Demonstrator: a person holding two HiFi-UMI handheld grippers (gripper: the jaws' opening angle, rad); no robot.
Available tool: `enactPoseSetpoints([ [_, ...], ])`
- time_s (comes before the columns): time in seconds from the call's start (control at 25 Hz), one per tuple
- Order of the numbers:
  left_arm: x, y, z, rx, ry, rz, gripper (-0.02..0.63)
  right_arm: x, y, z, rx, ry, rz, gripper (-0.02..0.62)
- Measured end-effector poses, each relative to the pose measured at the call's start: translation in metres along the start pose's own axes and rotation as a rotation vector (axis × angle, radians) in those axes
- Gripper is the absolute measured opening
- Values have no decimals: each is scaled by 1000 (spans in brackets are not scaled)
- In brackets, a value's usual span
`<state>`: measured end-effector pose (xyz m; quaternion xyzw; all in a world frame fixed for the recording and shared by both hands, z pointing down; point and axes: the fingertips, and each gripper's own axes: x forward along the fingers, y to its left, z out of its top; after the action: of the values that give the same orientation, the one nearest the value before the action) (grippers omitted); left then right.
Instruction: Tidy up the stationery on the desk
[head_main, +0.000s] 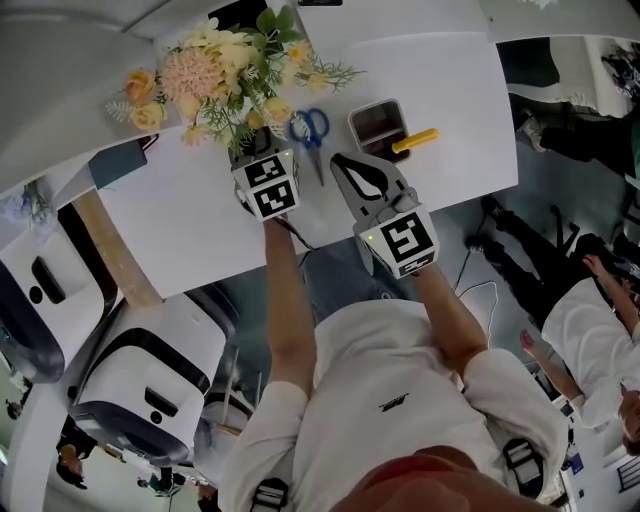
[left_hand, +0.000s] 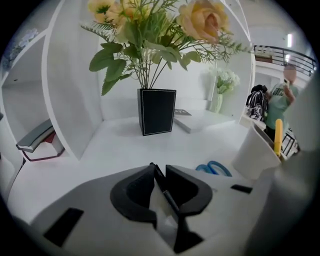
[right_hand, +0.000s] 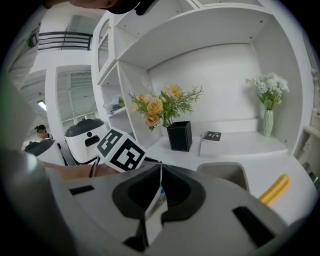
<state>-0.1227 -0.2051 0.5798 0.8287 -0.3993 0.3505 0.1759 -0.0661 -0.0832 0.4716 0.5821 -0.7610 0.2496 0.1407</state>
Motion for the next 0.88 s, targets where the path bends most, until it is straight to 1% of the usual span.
enactPoseSetpoints([
  [0.28,-6,0,-2,-38,5,1,0,-12,-7,-6,6,-7,-10,0],
  [0.48,-11,-2,-1,-37,-3,5,0,-19,-12,-6,10,-9,-4,0],
  [0.64,-21,-10,10,-56,-44,-21,0,-21,-16,-3,11,-17,-4,0],
  [0.88,-51,-36,37,-98,-143,-111,0,-27,-23,0,8,-27,-6,0],
])
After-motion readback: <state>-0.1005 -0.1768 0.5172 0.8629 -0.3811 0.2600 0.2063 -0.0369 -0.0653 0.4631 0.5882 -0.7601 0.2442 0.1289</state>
